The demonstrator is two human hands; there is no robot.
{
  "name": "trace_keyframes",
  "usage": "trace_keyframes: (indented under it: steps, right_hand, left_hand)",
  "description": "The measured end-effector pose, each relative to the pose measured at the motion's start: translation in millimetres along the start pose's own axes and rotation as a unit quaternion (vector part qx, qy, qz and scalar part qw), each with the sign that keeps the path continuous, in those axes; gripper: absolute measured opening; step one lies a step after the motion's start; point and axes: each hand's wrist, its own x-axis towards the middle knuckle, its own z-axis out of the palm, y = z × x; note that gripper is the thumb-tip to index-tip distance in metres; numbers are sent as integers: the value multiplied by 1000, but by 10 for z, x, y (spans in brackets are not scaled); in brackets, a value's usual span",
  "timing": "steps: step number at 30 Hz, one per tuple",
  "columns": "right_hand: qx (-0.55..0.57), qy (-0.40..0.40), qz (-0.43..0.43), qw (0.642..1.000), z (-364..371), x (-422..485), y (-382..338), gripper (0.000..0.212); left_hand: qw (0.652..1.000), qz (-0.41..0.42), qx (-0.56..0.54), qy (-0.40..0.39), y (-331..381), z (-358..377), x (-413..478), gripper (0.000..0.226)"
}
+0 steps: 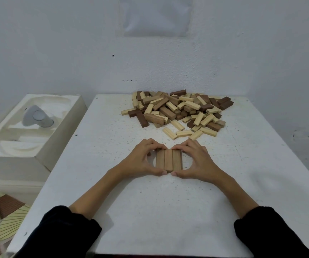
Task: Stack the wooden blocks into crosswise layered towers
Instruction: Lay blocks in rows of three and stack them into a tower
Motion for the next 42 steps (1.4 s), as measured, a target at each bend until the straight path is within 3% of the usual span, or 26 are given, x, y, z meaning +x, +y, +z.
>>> trace_keyframes:
  steps: [22, 42]
  right_hand:
    - [18, 0, -84, 996, 727, 691, -877, 73]
    - [15, 2, -66, 998, 884, 1188, -955, 75]
  left_hand:
    - [997, -56, 49, 10, -630, -954, -610, 71]
    - [994, -107, 21, 2, -984, -1242, -444, 70]
